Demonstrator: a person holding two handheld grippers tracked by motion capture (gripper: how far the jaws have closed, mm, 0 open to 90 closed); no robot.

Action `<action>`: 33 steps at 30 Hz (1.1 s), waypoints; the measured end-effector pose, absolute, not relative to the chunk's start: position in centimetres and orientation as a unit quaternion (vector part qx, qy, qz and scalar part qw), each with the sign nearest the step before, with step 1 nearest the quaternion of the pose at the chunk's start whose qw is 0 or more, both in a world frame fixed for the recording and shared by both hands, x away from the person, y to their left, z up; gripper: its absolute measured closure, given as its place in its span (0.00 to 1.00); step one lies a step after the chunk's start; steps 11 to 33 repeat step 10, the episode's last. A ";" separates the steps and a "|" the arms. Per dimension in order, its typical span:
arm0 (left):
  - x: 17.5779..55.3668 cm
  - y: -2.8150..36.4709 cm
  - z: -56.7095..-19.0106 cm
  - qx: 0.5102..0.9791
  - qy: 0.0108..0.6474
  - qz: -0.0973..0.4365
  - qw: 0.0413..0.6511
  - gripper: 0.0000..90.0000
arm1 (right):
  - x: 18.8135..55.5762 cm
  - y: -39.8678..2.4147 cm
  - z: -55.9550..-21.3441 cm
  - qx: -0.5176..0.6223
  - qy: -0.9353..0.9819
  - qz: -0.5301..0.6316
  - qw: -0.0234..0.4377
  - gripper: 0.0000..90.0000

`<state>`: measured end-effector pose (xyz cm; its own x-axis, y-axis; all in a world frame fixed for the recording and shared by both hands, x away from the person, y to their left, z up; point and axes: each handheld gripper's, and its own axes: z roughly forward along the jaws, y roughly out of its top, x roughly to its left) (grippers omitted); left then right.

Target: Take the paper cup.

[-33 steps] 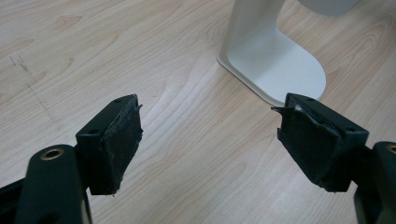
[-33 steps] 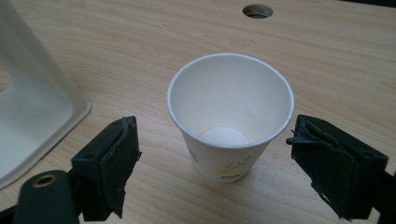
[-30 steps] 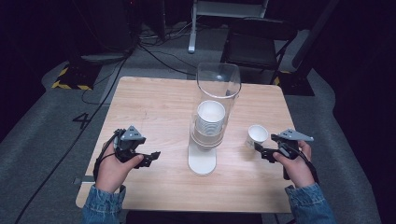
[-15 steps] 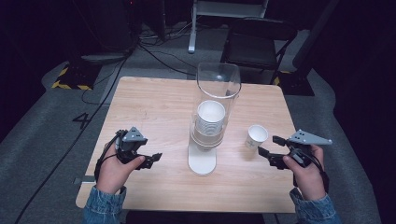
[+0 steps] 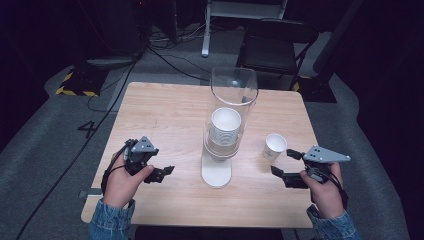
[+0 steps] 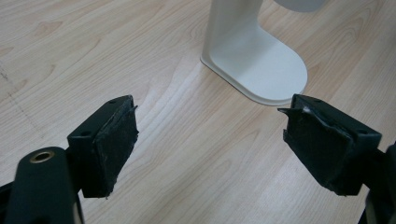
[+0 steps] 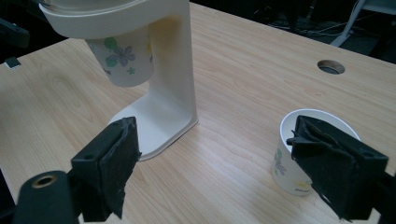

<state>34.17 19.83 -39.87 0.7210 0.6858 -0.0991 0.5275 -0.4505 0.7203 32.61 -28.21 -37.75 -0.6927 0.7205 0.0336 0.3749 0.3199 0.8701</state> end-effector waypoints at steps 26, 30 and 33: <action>34.1 19.9 -40.0 0.847 0.358 0.102 0.380 0.19 | 33.0 -28.4 -38.1 0.350 0.792 0.465 0.185 0.18; 34.1 19.9 -40.0 0.847 0.358 0.102 0.380 0.19 | 33.0 -28.4 -38.1 0.350 0.792 0.465 0.185 0.18; 34.1 19.9 -40.0 0.847 0.358 0.102 0.380 0.19 | 33.0 -28.4 -38.1 0.350 0.792 0.465 0.185 0.18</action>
